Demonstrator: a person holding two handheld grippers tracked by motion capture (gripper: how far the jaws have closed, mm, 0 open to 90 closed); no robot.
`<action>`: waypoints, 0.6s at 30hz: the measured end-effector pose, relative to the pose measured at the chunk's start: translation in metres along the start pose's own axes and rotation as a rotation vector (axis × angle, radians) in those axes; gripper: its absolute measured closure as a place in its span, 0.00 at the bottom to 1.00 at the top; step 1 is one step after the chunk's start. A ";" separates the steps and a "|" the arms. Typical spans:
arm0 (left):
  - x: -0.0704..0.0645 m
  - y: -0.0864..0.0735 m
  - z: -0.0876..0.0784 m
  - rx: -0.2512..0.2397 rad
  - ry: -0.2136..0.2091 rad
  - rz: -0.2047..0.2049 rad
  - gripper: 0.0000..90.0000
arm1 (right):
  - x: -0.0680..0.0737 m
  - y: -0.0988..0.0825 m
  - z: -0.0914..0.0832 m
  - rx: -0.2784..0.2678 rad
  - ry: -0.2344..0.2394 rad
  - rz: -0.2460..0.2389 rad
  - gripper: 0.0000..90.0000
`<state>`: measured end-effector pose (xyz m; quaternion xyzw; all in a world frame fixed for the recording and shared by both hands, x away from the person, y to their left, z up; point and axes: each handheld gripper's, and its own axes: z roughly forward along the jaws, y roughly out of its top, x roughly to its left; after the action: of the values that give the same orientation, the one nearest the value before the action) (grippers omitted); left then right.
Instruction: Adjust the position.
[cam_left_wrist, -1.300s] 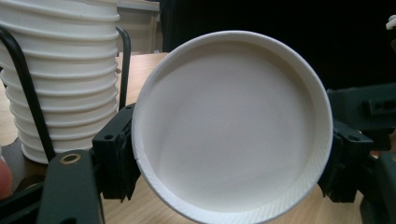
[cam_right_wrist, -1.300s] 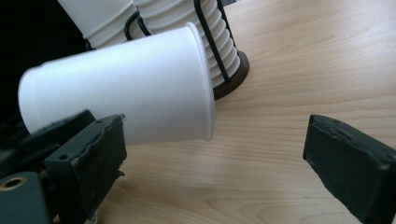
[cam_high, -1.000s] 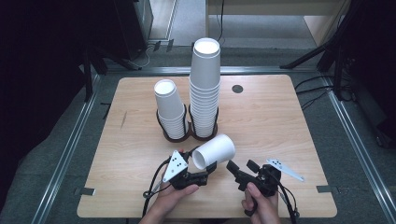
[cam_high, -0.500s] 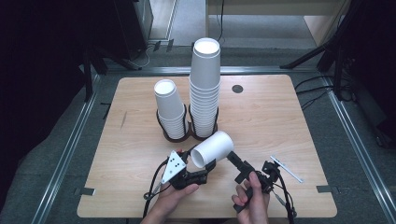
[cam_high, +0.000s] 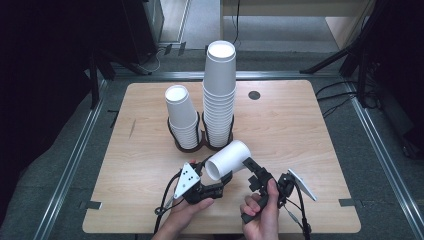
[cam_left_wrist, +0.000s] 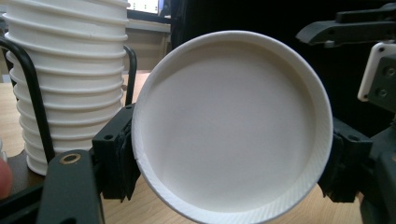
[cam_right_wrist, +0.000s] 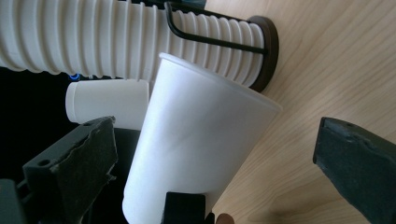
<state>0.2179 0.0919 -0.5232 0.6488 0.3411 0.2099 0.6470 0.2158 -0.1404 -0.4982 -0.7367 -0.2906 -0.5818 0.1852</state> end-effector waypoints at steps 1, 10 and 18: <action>0.000 0.000 0.000 0.000 -0.001 0.000 0.25 | 0.000 0.000 0.002 0.005 0.000 0.020 0.00; -0.002 -0.001 0.001 0.004 -0.008 0.004 0.25 | -0.003 0.000 0.018 0.041 0.013 0.110 0.00; -0.005 -0.001 0.001 0.010 -0.029 -0.001 0.25 | -0.008 0.006 0.032 0.067 0.021 0.167 0.00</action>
<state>0.2152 0.0875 -0.5236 0.6549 0.3330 0.1987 0.6486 0.2423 -0.1273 -0.5139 -0.7456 -0.2454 -0.5619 0.2610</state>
